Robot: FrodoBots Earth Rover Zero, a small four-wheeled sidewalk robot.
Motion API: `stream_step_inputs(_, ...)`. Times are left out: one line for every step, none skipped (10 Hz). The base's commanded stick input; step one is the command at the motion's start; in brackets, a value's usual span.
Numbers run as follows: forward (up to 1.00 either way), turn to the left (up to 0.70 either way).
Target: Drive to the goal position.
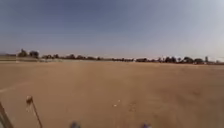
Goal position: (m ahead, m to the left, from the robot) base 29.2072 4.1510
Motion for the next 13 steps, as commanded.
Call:
stream_step_inputs(0.5,0.0)
stream_step_inputs(0.5,0.0)
stream_step_inputs(0.5,0.0)
stream_step_inputs(0.5,0.0)
stream_step_inputs(0.5,0.0)
stream_step_inputs(0.5,0.0)
stream_step_inputs(0.5,0.0)
stream_step_inputs(0.5,0.0)
stream_step_inputs(0.5,0.0)
stream_step_inputs(0.5,0.0)
stream_step_inputs(0.5,0.0)
stream_step_inputs(0.5,0.0)
stream_step_inputs(0.5,0.0)
